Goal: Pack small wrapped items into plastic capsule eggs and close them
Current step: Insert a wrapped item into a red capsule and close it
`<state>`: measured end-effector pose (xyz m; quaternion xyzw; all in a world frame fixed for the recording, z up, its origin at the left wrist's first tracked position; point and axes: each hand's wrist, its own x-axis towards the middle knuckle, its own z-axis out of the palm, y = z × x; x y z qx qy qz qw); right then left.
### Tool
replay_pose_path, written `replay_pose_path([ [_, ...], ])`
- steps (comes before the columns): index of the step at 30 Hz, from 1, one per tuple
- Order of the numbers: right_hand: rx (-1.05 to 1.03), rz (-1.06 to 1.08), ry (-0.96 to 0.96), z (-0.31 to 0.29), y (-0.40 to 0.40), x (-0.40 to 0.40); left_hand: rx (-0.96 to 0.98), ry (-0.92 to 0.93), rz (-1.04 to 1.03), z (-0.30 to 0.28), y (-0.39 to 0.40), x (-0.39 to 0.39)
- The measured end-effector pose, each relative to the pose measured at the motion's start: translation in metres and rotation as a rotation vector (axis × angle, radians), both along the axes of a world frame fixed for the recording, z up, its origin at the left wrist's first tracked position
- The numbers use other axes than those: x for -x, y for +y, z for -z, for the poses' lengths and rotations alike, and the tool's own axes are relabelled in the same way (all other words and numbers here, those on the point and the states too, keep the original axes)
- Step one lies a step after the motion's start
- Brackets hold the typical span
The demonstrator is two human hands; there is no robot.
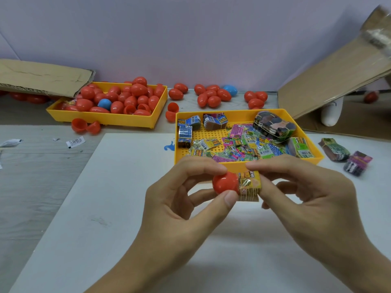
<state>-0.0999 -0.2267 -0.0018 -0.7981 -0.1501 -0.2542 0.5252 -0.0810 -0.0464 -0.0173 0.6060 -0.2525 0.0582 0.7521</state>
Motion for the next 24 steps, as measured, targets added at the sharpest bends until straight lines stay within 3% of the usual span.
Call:
replay_pose_path([
  [6, -0.018, -0.125, 0.014, -0.0018, 0.0010, 0.0017, -0.018, -0.015, -0.009, -0.0011, 0.0004, 0.0003],
  [15, -0.015, -0.063, -0.042, -0.0027, 0.0002, 0.0031, -0.052, -0.027, 0.010, -0.0009, 0.0008, 0.0018],
  [24, 0.134, -0.084, -0.012, -0.0074, -0.0061, -0.0015, -0.061, -0.032, -0.008, 0.0009, 0.0002, 0.0015],
])
